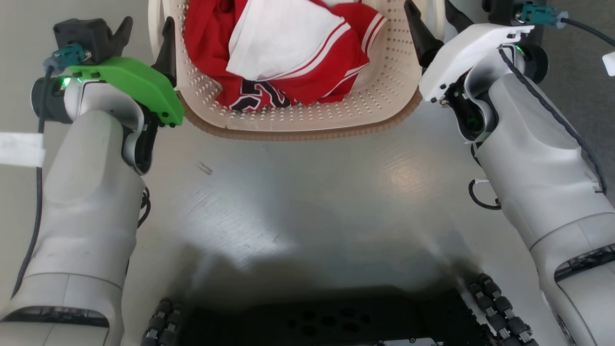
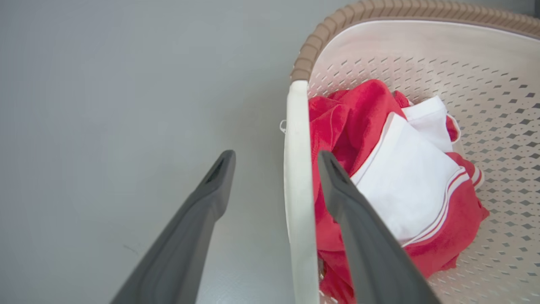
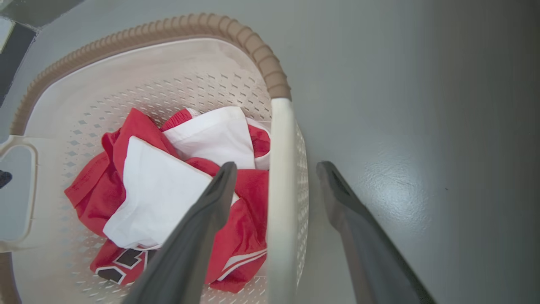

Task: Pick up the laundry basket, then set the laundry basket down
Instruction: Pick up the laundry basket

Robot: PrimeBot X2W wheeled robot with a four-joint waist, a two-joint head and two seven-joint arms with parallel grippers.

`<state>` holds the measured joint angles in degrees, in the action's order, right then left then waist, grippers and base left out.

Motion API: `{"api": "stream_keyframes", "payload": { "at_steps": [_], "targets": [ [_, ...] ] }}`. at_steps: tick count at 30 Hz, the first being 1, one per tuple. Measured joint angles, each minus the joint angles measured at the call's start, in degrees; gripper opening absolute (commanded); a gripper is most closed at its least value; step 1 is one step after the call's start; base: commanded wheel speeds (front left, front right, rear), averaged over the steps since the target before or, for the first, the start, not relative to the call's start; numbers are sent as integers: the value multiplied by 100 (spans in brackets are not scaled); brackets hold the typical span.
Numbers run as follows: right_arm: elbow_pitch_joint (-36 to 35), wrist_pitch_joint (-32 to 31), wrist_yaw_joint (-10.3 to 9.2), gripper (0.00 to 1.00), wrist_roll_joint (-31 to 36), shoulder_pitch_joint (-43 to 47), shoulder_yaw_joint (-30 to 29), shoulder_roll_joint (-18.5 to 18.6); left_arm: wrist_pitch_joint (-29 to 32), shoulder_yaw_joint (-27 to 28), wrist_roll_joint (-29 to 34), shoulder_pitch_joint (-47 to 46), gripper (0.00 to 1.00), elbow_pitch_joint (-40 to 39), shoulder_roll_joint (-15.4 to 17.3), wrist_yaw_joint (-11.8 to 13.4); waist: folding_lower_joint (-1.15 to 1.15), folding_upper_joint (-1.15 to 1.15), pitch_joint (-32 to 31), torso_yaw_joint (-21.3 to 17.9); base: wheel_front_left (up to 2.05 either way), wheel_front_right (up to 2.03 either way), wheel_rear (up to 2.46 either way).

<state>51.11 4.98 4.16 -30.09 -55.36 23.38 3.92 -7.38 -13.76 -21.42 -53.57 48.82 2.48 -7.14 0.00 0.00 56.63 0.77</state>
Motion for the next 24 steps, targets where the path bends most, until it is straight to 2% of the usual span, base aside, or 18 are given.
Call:
{"api": "stream_keyframes", "payload": {
  "at_steps": [10,24],
  "targets": [
    [220,1,3,100,-261,-281,246,2,87,-456,-331,-288,100,156,-93,-1,0,0,266,52,0,0,0],
    [491,112,2,100,-545,-432,541,7,77,-723,-666,-409,100,455,-103,-2,0,0,358,75,0,0,0]
  ]
}}
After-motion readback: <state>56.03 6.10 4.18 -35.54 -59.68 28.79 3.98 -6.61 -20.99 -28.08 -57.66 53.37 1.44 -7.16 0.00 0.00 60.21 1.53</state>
